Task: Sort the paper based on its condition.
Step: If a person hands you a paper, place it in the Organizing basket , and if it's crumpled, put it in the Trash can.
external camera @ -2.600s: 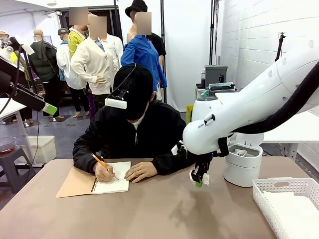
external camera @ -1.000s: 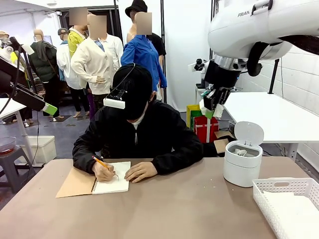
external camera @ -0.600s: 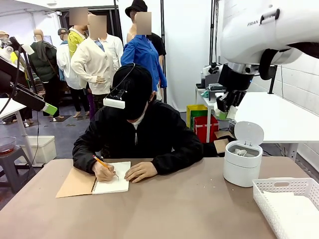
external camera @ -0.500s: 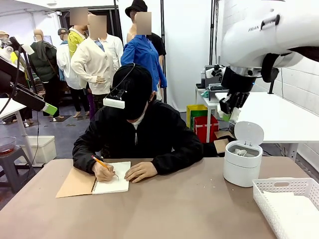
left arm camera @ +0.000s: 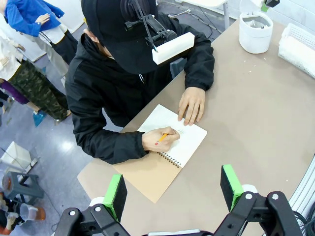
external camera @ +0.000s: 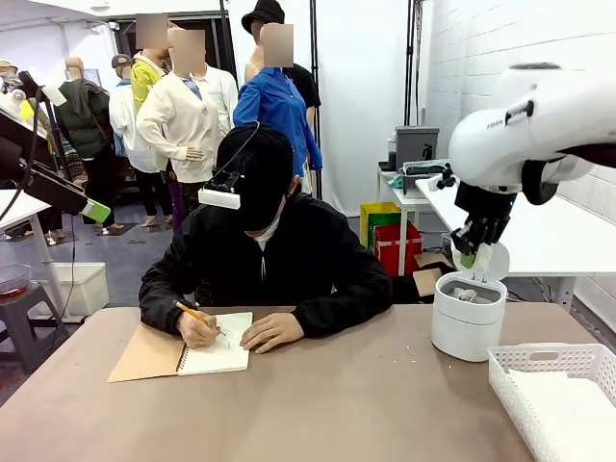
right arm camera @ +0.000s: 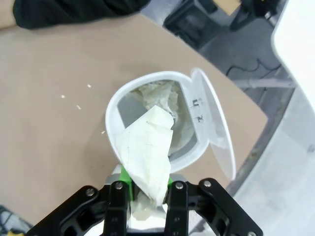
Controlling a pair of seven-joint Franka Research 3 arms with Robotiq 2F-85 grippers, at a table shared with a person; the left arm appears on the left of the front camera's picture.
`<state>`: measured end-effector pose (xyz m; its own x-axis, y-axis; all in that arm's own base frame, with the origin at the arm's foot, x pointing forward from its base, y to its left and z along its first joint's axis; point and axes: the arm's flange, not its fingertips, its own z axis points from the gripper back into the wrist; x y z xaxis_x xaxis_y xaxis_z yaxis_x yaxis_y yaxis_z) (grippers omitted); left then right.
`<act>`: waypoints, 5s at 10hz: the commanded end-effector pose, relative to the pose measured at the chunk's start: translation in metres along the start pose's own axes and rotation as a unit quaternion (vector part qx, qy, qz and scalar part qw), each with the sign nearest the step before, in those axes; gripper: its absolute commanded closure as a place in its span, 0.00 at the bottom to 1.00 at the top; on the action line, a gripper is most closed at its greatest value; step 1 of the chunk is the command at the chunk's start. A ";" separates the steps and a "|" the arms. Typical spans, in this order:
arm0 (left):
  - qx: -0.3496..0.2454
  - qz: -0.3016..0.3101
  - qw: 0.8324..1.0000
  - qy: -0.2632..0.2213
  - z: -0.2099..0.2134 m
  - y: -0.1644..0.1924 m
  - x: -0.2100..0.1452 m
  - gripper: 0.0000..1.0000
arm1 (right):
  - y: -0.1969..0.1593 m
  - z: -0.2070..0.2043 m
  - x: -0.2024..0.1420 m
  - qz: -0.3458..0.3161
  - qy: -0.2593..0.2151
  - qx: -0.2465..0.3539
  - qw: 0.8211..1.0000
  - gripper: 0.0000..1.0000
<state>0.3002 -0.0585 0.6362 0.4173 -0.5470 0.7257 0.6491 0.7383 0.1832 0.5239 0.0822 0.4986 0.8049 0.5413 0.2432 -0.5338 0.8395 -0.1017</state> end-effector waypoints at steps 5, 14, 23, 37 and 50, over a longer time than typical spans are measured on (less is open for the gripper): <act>0.002 0.000 1.000 0.002 0.000 0.000 0.000 0.00 | -0.009 -0.025 0.000 -0.009 0.004 0.002 1.000 0.84; 0.002 0.000 1.000 0.002 0.000 0.000 0.000 0.00 | 0.006 -0.025 -0.001 0.012 0.011 -0.005 1.000 0.00; 0.002 0.000 1.000 0.002 0.000 0.000 0.000 0.00 | 0.056 -0.003 -0.003 0.049 -0.002 0.066 0.997 0.00; 0.002 0.000 1.000 0.002 0.000 0.000 0.000 0.00 | 0.085 0.006 0.005 0.082 0.006 0.075 0.994 0.00; 0.002 0.000 1.000 0.002 0.000 0.000 0.000 0.00 | 0.200 0.113 0.075 0.183 -0.177 0.076 0.964 0.00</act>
<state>0.3003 -0.0586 0.6362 0.4172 -0.5473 0.7256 0.6493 0.7381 0.1833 0.4505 0.2870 0.6095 0.4610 0.7274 0.5083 -0.8054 0.5834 -0.1045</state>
